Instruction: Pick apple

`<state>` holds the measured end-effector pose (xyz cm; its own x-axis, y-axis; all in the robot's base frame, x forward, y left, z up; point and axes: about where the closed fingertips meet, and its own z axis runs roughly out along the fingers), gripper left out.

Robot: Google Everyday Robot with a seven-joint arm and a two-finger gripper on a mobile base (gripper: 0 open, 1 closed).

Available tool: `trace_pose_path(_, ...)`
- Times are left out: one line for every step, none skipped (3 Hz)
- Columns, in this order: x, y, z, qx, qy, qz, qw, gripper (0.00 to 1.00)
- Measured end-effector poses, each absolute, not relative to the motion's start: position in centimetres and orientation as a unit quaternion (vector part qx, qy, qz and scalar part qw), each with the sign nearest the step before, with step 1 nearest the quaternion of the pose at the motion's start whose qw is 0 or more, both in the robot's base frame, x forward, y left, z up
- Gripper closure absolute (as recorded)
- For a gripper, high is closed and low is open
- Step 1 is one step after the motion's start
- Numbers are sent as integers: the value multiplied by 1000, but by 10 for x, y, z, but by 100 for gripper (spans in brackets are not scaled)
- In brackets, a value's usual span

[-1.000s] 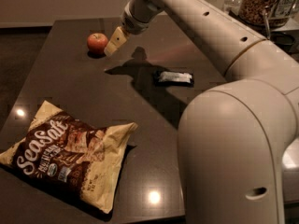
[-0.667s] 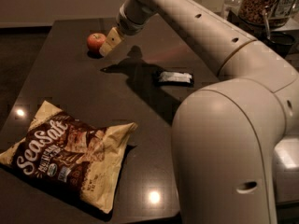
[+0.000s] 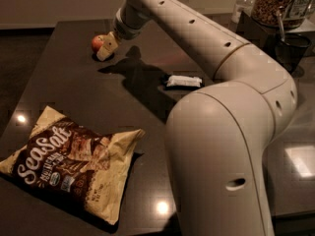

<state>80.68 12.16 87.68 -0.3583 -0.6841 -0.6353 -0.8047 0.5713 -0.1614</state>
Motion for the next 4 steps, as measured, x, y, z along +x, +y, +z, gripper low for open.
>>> trace_pose_path(815,129,870,-453,821,96,335,0)
trace_pose_path(820,144,864,-463,815,113,330,0)
trace_pose_path(821,152,864,-473,809,121,327,0)
trace_pose_path(815,162,865,-493,798,136,318,25)
